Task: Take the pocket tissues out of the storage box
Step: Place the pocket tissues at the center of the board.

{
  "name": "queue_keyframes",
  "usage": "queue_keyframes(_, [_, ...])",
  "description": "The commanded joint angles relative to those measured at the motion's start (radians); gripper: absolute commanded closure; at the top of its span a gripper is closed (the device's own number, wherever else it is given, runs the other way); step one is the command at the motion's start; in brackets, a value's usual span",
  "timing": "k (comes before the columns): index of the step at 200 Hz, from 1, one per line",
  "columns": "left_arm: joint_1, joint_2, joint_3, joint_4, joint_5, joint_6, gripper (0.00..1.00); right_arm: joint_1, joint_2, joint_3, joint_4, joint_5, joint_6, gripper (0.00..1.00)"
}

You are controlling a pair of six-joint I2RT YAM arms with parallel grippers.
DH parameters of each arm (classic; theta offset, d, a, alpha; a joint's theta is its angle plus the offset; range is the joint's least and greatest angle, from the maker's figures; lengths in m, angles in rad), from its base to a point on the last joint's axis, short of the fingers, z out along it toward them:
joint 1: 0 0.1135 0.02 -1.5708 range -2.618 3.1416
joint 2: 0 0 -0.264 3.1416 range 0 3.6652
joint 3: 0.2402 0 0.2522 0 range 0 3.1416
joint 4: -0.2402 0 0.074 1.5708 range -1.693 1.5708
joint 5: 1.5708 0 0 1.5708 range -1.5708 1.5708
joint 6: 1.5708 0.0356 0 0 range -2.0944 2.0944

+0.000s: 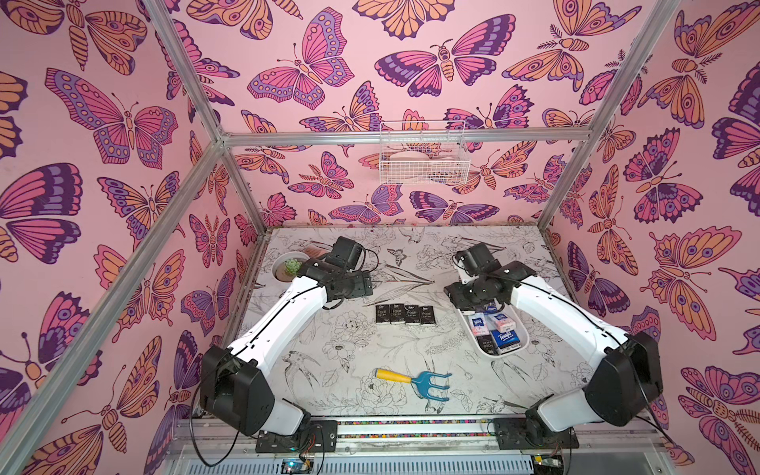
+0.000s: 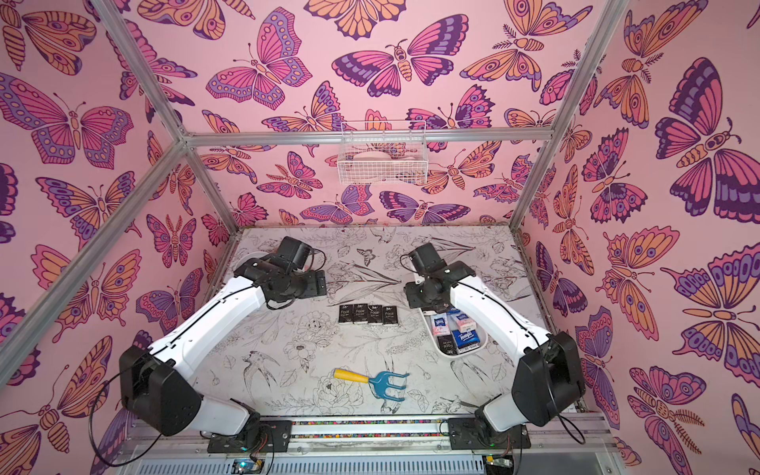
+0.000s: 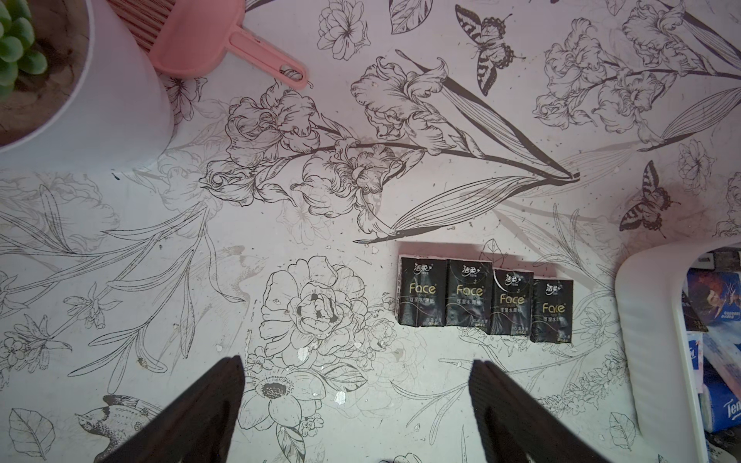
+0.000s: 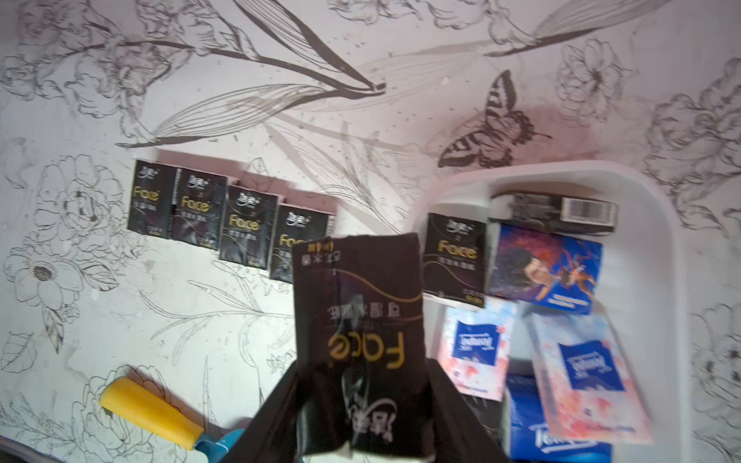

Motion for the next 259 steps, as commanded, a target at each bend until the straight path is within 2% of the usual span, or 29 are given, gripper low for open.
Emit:
queue_keyframes(1, [-0.003,-0.019,-0.002,-0.024,0.003,0.003,0.06,0.045,0.03,-0.073,0.14,0.061,0.132,0.53])
queue_keyframes(31, [-0.004,-0.027,-0.012,-0.026,0.003,0.012,0.06,0.06,0.067,-0.155,0.275,0.108,0.235,0.53])
queue_keyframes(53, [-0.003,-0.037,-0.023,-0.024,-0.002,0.018,0.06,0.062,0.12,-0.194,0.335,0.129,0.253,0.54])
queue_keyframes(119, [-0.001,-0.043,-0.031,-0.025,-0.006,0.017,0.06,0.078,0.202,-0.221,0.37,0.173,0.293,0.52])
queue_keyframes(164, [0.0,-0.048,-0.042,-0.025,-0.011,0.021,0.06,0.087,0.244,-0.215,0.36,0.165,0.304,0.5])
queue_keyframes(225, [0.004,-0.045,-0.039,-0.025,-0.005,0.02,0.06,0.089,0.237,-0.187,0.285,0.169,0.305,0.4])
queue_keyframes(259, [0.003,-0.042,-0.035,-0.024,-0.001,0.018,0.06,0.089,0.216,-0.166,0.259,0.183,0.3,0.38])
